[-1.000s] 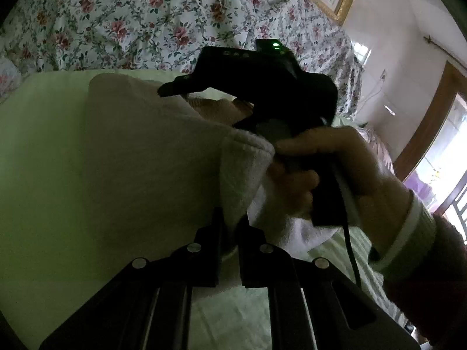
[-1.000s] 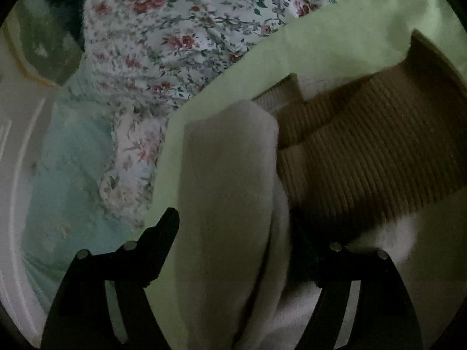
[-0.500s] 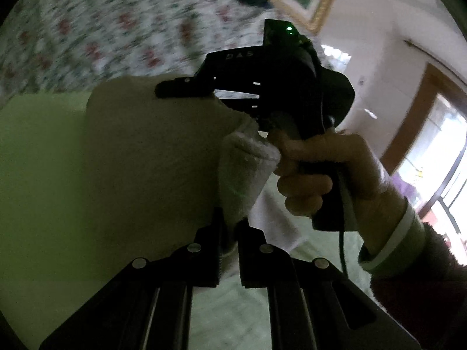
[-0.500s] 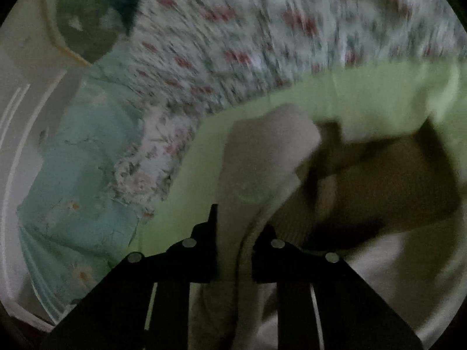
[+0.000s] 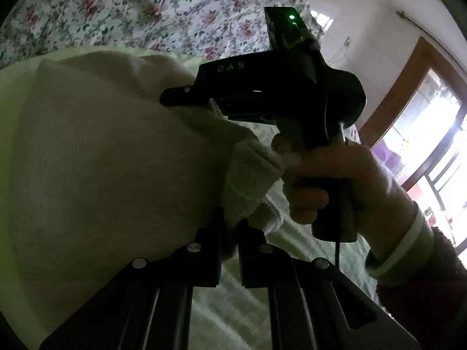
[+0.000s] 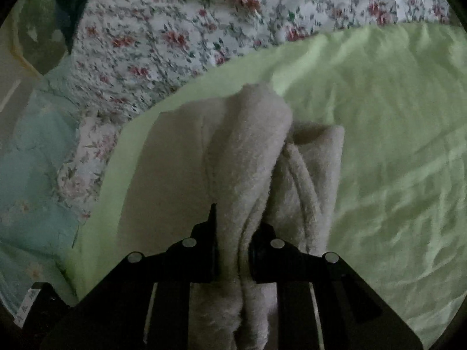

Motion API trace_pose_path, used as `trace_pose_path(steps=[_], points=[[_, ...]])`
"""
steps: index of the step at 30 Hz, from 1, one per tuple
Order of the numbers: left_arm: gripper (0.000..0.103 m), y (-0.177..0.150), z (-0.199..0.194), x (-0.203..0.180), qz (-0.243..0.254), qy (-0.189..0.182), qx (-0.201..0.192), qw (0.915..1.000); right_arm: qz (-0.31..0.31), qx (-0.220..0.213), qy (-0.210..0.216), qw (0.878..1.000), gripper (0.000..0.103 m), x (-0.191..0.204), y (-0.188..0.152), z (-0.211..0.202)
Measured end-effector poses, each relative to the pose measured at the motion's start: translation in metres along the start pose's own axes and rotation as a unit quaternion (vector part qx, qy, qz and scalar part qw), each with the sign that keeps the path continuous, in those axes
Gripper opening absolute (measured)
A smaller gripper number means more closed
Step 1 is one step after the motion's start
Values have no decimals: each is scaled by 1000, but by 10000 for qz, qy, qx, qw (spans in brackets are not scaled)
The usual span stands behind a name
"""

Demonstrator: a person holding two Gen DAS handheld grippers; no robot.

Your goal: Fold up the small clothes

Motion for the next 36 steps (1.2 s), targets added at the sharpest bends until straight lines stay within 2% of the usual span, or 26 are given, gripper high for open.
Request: trace_pose_path(steps=[7, 11, 13, 15, 17, 18, 20, 21, 23, 24, 25, 28, 31, 36], points=[[8, 1, 4, -5, 32, -89, 16, 10000, -44, -397, -289, 9988, 16, -1, 0, -21], [8, -13, 15, 3, -84, -18, 379, 9992, 24, -79, -628, 9980, 17, -15, -12, -7], [15, -18, 6, 6, -202, -115, 401, 9989, 139, -112, -640, 9978, 18, -20, -17, -7], [27, -22, -11, 9, -290, -181, 395, 9986, 129, -231, -690, 9973, 18, -18, -21, -14], [55, -21, -27, 12, -325, -130, 319, 9989, 61, -275, -778, 9966, 18, -16, -26, -21], [62, -21, -36, 14, -360, -74, 267, 9990, 61, -271, -797, 9964, 18, -15, -28, -23], [84, -19, -58, 21, -460, 36, 60, 9989, 61, -238, -851, 9961, 18, -15, -34, -29], [88, -15, -67, 30, -640, 242, -211, 9974, 101, -245, -842, 9961, 19, -15, -36, -33], [91, -11, -86, 46, -809, 419, -394, 9951, 212, -356, -794, 9960, 34, -16, -38, -43], [91, -10, -92, 55, -910, 444, -441, 9939, 245, -433, -765, 9958, 53, -17, -37, -47], [93, -7, -97, 70, -1081, 490, -470, 9918, 283, -507, -701, 9958, 68, -18, -36, -50], [95, -1, -96, 105, -1518, 634, -443, 9854, 535, -520, -358, 9966, 70, -23, -33, -49], [95, -1, -89, 131, -1943, 578, -366, 9786, 731, -377, -152, 9965, 70, -26, -30, -36], [95, 5, -51, 165, -2419, 255, -68, 9699, 922, -55, -49, 9957, 70, -32, -32, -8]])
Point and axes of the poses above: each gripper's, at about its wrist camera, not at the fingertips, and z roughly the way its jaws point, x to its left, y to its top, the point moved 5 cm from there along z, roughly the way its jaws point, and after that the axes turned 2 degrees about -x, right-handed, at the moved point
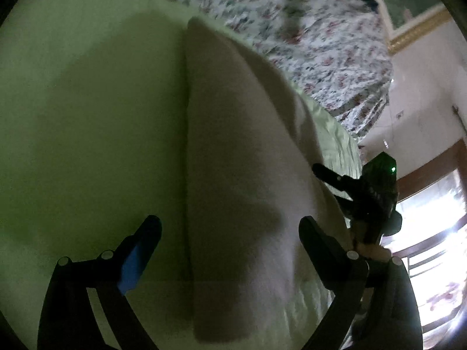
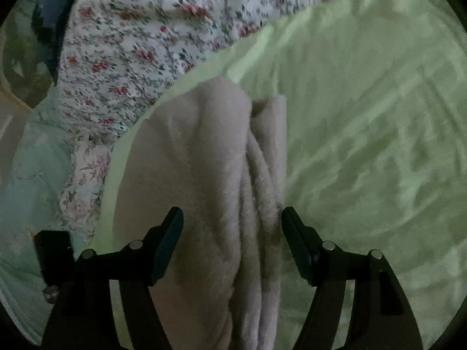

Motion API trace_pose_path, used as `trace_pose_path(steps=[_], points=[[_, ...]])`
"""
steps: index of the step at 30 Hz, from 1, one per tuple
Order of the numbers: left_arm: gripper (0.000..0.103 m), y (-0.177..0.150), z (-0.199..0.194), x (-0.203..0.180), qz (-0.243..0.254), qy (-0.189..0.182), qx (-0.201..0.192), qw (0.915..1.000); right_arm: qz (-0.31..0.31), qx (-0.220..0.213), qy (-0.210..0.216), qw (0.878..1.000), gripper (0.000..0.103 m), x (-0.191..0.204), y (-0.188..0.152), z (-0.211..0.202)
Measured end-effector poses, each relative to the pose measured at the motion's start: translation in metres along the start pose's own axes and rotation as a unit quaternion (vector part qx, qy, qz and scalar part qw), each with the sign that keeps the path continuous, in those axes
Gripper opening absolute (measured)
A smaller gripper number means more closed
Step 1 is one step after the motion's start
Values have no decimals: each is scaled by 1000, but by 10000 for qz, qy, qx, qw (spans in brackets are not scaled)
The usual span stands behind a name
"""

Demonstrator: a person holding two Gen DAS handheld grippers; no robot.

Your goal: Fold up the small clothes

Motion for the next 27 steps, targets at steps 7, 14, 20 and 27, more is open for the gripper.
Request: trace_pose_path(steps=[7, 14, 20, 27], points=[[62, 11, 22, -4, 101, -278, 36, 9996, 105, 530, 354, 9979, 44, 3, -3, 32], [48, -11, -41, -21, 586, -61, -417, 9974, -226, 182, 595, 9978, 32, 51, -23, 4], [48, -58, -127, 1, 594, 72, -690, 9958, -546, 208, 1233, 9907, 32, 114, -75, -3], [50, -108, -149, 49, 496, 370, -459, 9970, -630, 522, 1302, 9881, 32, 132, -136, 23]])
Point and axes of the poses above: each gripper's, at about its wrist camera, not at the fingertips, and z roughly the way its jaws point, x to its left, y to its top, the point moved 5 cm from there along z, roughly the way its jaws point, and after that the axes turned 2 degrees about -x, right-handed, at the moved point
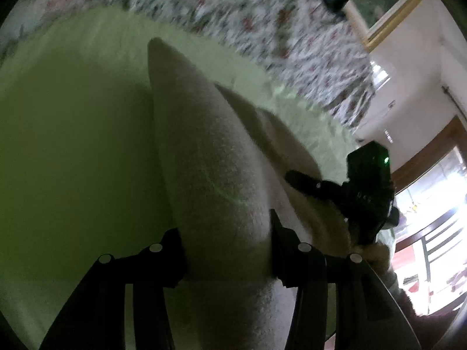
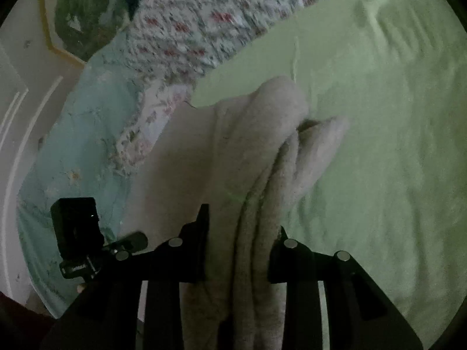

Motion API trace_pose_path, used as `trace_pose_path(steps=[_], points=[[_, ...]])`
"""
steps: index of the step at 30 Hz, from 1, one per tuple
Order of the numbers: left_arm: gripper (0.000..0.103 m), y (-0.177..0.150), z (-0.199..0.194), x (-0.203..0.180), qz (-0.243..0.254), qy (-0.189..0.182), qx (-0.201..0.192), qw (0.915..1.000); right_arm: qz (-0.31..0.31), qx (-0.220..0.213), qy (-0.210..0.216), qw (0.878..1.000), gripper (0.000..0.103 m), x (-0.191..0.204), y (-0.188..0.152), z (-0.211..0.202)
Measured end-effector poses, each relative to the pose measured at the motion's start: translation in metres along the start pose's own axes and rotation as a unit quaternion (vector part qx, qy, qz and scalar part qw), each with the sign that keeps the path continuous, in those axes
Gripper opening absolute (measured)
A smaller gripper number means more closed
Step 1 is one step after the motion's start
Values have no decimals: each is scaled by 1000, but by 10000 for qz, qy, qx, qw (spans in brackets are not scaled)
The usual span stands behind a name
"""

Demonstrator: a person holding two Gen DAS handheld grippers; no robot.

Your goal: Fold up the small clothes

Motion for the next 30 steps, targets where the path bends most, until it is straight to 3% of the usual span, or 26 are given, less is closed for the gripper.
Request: trace_pose_path(steps=[2, 5, 6, 9, 13, 16, 19, 21, 22, 24, 26, 28, 30], points=[[58, -12, 7, 16, -129, 108, 66, 9998, 96, 93, -253, 9996, 32, -13, -13, 8], [64, -14, 2, 25, -380, -43, 3, 9993, 389, 52, -134, 9991, 39, -25, -18, 7], [65, -14, -1, 26, -379, -25, -39, 9993, 429, 68, -170, 9989, 44, -26, -17, 7], [80, -11, -14, 29, -394, 90, -156, 9991, 231, 60, -549, 9982, 59, -20, -14, -4], [80, 1, -33, 32, -482, 26, -487, 9976, -25, -383, -997, 9943, 59, -9, 6, -31], [80, 9, -32, 35, -519, 151, -542, 9971, -273, -563, -1072, 9923, 58, 2, 34, -31], [79, 7, -22, 34, -480, 324, -414, 9975, -313, -467, -1213, 9910, 45, 4, 55, -9], [79, 9, -9, 28, -426, 418, -323, 9977, -237, -217, -1306, 9909, 42, -3, 61, 11], [77, 8, -6, 26, -374, 463, -288, 9978, -202, -73, -1383, 9902, 26, -8, 61, 22], [72, 5, -5, 20, -207, 486, -270, 9982, -241, -177, -1318, 9908, 14, -4, 61, 21], [69, 4, -6, 15, -54, 532, -283, 9982, -384, -656, -1002, 9921, 12, 11, 61, -3], [71, 2, -1, 13, 31, 603, -215, 9979, -457, -1037, -1008, 9884, 11, 19, 57, -27], [71, -2, 5, 15, -44, 601, -109, 9981, -410, -1012, -1166, 9872, 11, 11, 53, -30]])
Point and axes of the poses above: each gripper's, at about its wrist camera, not at the fingertips, and z roughly the way its jaws point, x to its left, y to its top, the point moved 5 cm from there along z, roughly the way its jaws point, and after that the axes turned 2 degrees about -x, right-handed, at the moved point
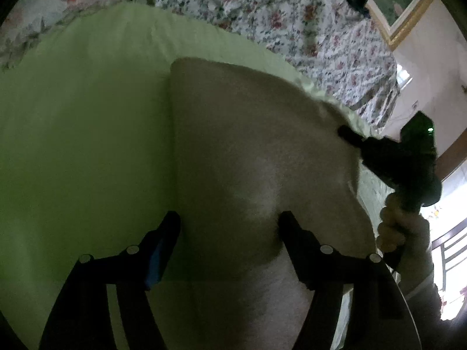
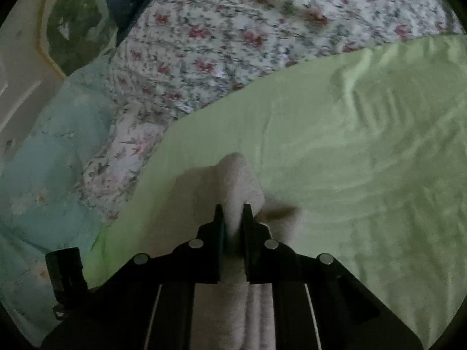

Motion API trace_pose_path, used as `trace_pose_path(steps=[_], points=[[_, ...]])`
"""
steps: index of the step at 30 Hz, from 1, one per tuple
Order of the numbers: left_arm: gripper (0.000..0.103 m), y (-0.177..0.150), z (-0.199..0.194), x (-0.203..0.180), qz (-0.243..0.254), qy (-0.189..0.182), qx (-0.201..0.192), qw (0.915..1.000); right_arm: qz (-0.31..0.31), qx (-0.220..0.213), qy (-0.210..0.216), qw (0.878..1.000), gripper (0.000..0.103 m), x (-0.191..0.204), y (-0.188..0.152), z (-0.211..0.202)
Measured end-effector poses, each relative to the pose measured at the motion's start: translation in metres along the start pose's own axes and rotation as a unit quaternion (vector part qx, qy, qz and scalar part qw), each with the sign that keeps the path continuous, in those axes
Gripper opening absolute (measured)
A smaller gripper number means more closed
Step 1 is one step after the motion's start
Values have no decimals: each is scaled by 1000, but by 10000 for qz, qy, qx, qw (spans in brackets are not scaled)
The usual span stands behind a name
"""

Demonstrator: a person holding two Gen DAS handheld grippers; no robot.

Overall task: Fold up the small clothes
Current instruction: 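Lower the folded sweater onto the sheet and open both grippers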

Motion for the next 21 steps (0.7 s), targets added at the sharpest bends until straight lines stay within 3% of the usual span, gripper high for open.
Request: trace_pose_path(steps=[5, 8, 12, 18, 21], points=[[72, -2, 0, 5, -108, 9, 46, 9999, 262, 598, -310, 9974, 15, -30, -20, 43], [70, -2, -11, -3, 74, 197, -14, 9998, 414, 524, -447, 9968, 29, -35, -19, 30], [68, -7, -37, -13, 296, 274, -241, 9989, 366, 165, -411, 9983, 31, -24, -21, -14], [67, -20, -79, -51, 700, -434, -730, 9939, 151, 9, -12, 9999, 31, 22, -55, -59], [67, -31, -82, -69, 1025, -708, -716, 9896, 118, 127, 323, 9993, 31, 43, -81, -65]])
Point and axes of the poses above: each gripper's, at about its wrist camera, not at the fingertips, and z roughly the way its jaws point, x to its left, y to its top, the point moved 5 cm from there along z, roughly the way its jaws point, and after that the axes turned 2 degrees about -x, right-handed, at the moved point
